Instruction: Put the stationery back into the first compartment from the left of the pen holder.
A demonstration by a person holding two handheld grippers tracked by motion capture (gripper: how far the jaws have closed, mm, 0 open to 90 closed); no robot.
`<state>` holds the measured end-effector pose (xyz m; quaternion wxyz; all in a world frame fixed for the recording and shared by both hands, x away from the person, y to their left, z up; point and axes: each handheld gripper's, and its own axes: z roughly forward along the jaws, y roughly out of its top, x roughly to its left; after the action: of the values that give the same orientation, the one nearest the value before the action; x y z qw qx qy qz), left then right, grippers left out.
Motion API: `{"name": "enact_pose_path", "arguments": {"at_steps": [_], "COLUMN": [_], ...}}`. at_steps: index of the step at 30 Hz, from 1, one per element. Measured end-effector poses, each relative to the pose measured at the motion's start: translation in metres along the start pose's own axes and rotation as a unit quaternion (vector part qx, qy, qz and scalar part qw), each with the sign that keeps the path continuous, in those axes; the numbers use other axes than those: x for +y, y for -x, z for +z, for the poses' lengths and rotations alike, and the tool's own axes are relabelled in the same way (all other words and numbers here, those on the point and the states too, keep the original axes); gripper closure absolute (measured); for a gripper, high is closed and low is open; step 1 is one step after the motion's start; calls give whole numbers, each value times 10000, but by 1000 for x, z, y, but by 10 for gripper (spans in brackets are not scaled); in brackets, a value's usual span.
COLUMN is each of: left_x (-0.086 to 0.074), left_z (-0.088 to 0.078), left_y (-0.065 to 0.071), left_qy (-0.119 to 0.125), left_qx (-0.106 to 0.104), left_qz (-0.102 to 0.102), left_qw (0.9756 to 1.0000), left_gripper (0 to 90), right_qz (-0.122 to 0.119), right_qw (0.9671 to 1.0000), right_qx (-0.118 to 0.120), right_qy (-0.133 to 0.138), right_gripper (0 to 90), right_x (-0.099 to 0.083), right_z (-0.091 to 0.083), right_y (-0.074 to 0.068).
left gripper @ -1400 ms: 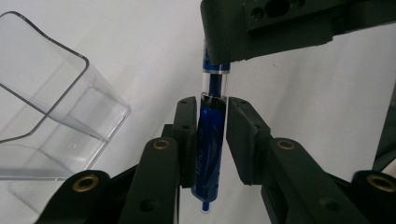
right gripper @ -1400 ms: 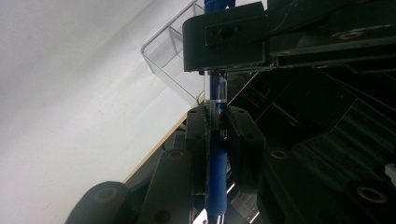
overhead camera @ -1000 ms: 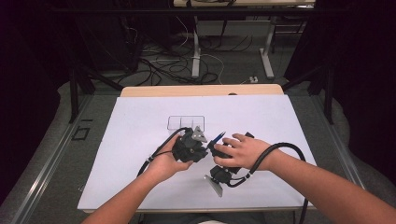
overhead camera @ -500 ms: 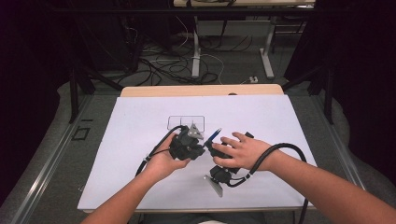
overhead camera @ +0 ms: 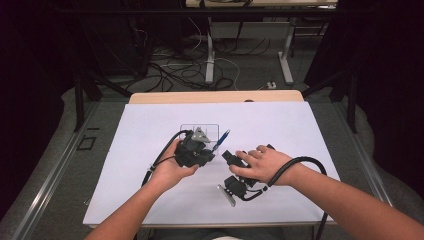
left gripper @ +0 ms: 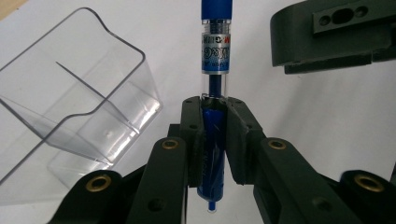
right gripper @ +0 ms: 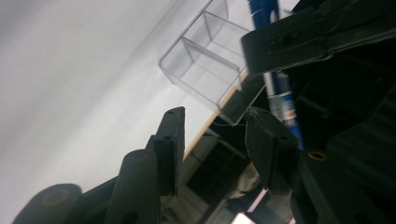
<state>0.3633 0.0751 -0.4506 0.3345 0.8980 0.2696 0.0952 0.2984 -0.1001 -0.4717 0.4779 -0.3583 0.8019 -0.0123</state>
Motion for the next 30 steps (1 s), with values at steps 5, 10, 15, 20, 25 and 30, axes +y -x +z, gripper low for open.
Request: {"name": "enact_pose_path", "arguments": {"at_steps": [5,10,15,20,25,30], "left_x": [0,-2,-3,-5,-8,-13], "left_z": [-5,-12,-20,-27,-33,-38], "left_y": [-6,-14,-21,-30,-40,-54], "left_qy": [198,405,609,872,1161,1519], "left_qx": [77,160,236,358,510,745], "left_qz": [-192,-359,-498,-682,-863,-1077], "left_qw": [9996,9984,9966,9932,9882,9797], "left_gripper": [791,790,791,790,791,791], "right_qz": [616,1380,2108,3039,3703,4287], "right_qw": [9977,9874,9751,9509,9271,9014], "right_qx": [199,571,477,526,563,611], "right_qy": [-197,-514,-489,-247,-132,-48], "right_gripper": [474,427,315,203,155,102], "right_x": [-4,-7,-11,-15,-18,-23], "right_z": [2,6,9,9,8,8], "right_y": [-1,2,1,4,6,3]}}
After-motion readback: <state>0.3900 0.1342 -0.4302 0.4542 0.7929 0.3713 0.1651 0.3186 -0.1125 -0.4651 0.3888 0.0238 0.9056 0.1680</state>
